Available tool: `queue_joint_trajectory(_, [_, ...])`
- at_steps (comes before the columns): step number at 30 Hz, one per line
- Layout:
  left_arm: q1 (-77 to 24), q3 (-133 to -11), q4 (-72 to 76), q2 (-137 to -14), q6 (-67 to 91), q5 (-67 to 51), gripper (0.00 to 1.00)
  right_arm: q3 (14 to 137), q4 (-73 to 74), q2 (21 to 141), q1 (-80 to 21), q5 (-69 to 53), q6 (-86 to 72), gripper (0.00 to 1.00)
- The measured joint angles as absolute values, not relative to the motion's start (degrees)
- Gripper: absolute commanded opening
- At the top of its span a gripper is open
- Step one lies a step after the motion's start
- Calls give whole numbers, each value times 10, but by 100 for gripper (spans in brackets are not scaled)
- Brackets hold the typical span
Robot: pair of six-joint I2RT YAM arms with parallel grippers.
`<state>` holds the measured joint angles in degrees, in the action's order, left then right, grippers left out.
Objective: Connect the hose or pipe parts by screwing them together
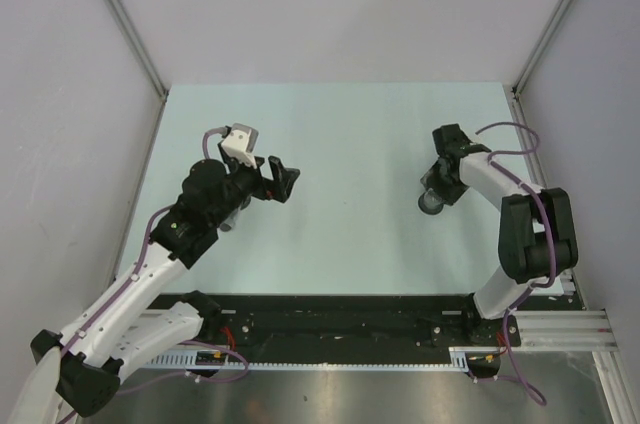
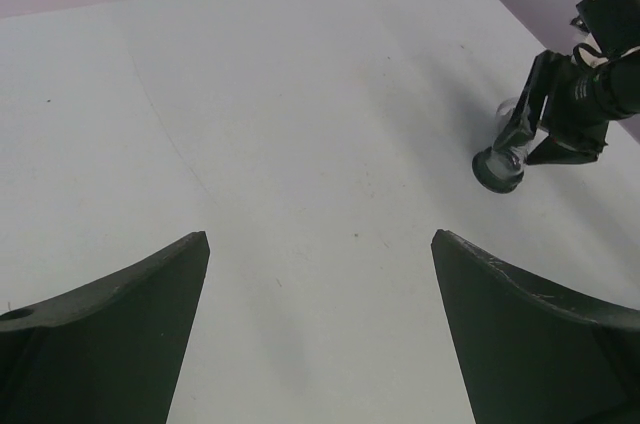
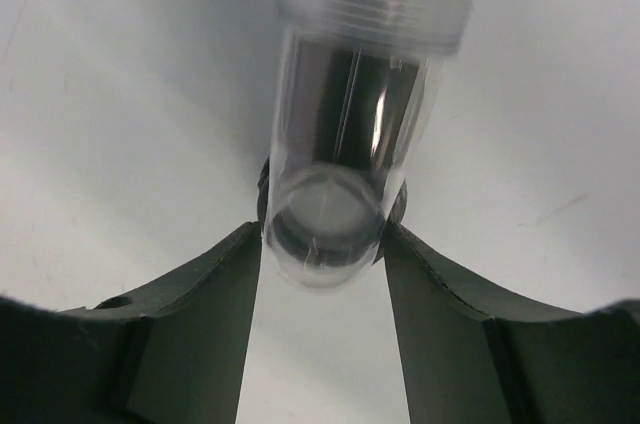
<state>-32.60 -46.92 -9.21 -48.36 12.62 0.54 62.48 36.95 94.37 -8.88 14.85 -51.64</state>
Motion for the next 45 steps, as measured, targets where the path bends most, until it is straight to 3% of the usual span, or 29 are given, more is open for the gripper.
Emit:
queue_joint_trajectory(12, [-329,-468,-98,-489,125,81,98,625,305,945,-290,82,-294,59])
queue_joint_trajectory(14, [-333,-467,-100,-491,125,99,98,625,306,944,-310,84,-278,63])
queue_joint_trajectory(17, [-337,-467,-103,-497,124,120,98,625,319,932,-310,101,-285,81])
queue_joint_trajectory(22, [-340,-466,-106,-506,120,152,98,625,359,877,-239,163,-362,100])
queue_joint_trajectory(35, [-356,-464,-109,-526,100,209,98,625,388,837,-150,223,-529,100])
queue_joint_trajectory(45, [-359,-464,-114,-547,99,218,99,625,361,914,-134,211,-593,98])
